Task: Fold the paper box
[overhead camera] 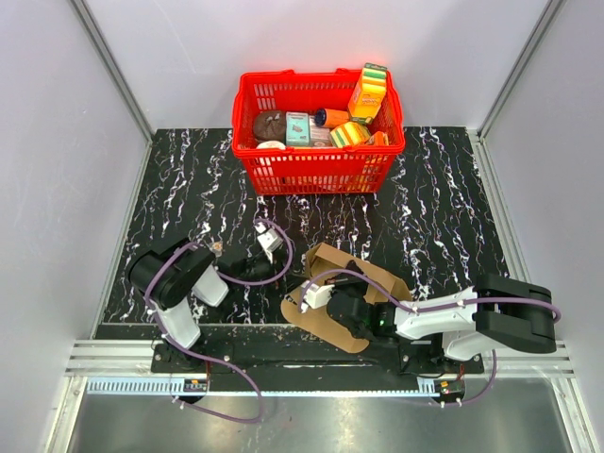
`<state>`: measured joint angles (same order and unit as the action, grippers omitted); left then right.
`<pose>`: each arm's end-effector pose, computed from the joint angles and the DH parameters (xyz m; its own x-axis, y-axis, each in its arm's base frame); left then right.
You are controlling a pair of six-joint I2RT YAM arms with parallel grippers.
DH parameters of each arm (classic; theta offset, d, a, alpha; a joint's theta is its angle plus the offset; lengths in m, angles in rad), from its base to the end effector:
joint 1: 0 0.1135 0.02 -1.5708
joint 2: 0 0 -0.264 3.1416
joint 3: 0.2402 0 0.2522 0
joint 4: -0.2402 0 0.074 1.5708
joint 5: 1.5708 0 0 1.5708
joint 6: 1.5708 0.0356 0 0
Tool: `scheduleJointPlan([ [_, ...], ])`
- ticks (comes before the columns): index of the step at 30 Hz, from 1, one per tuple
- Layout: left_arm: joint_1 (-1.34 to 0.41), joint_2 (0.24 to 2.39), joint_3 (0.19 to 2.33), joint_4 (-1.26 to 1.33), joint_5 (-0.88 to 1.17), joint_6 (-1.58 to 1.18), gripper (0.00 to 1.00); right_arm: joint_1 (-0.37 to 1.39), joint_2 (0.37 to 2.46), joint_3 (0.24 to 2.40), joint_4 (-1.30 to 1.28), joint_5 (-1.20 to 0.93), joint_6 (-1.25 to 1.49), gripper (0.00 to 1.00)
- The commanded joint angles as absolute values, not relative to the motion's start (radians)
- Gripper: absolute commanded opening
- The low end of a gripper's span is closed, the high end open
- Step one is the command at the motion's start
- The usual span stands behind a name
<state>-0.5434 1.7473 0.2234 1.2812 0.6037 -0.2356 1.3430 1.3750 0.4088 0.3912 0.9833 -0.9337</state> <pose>0.1933 -0.1404 0.1067 -0.4095 0.0229 -0.9120 0.8245 0.4371 -0.3592 0.0821 0.2231 0.1540 0.2342 -0.9627 -0.1354 -0.3261 0.0534 -0.9438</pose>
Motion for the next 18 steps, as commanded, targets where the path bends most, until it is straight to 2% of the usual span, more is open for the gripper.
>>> scheduleJointPlan([
  [1,-0.541,1.773,0.261,1.571,0.675,-0.258,0.96,1.355,1.378,0.413,0.397,0.989,-0.905,0.00],
  [18,-0.558,1.830,0.367,1.546,0.661,-0.256,0.97,1.353,1.394,0.417,0.405,0.977,-0.897,0.00],
])
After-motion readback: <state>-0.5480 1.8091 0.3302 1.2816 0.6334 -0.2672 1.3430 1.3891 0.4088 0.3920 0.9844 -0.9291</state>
